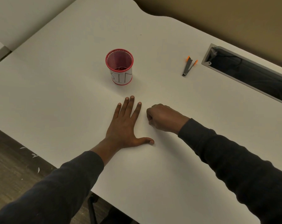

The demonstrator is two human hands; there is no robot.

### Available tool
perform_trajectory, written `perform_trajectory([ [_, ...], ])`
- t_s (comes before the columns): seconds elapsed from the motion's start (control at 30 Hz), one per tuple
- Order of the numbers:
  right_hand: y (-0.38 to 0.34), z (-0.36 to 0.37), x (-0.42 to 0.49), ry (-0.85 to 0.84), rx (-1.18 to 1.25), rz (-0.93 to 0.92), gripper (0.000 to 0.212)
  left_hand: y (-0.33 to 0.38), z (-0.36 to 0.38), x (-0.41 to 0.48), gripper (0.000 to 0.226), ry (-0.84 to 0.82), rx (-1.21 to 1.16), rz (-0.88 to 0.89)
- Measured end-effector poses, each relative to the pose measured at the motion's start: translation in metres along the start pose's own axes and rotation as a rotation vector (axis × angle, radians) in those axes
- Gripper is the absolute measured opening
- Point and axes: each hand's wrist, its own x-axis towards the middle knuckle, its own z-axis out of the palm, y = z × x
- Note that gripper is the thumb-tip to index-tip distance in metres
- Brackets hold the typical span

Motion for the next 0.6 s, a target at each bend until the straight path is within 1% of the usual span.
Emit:
perform_trajectory([
  [0.2, 0.003, 0.002, 0.001, -0.035, -0.01, 0.008, 0.013, -0.001, 0.0, 0.0, 0.142, 0.003, -0.006, 0.003],
  [0.3, 0.012, -0.002, -0.003, -0.041, 0.11, -0.012, 0.01, 0.0, 0.0, 0.0, 0.142, 0.008, -0.01, 0.005],
  [0.4, 0.025, -0.012, -0.006, -0.042, 0.361, 0.014, 0.01, 0.0, 0.0, -0.002, 0.143, 0.01, -0.01, 0.005],
  [0.43, 0.029, -0.015, -0.007, -0.039, 0.492, 0.046, 0.011, -0.001, 0.0, -0.002, 0.143, 0.008, -0.011, 0.005],
  [0.5, 0.037, -0.023, -0.009, -0.045, 0.836, 0.104, 0.015, -0.001, -0.001, -0.001, 0.143, -0.001, -0.014, 0.004],
  [0.57, 0.042, -0.031, -0.009, -0.026, 1.135, 0.11, 0.014, 0.0, -0.001, -0.002, 0.143, -0.011, -0.026, 0.003],
  [0.6, 0.041, -0.039, -0.007, -0.009, 1.234, 0.096, 0.012, -0.001, -0.002, -0.001, 0.143, -0.016, -0.027, 0.002],
])
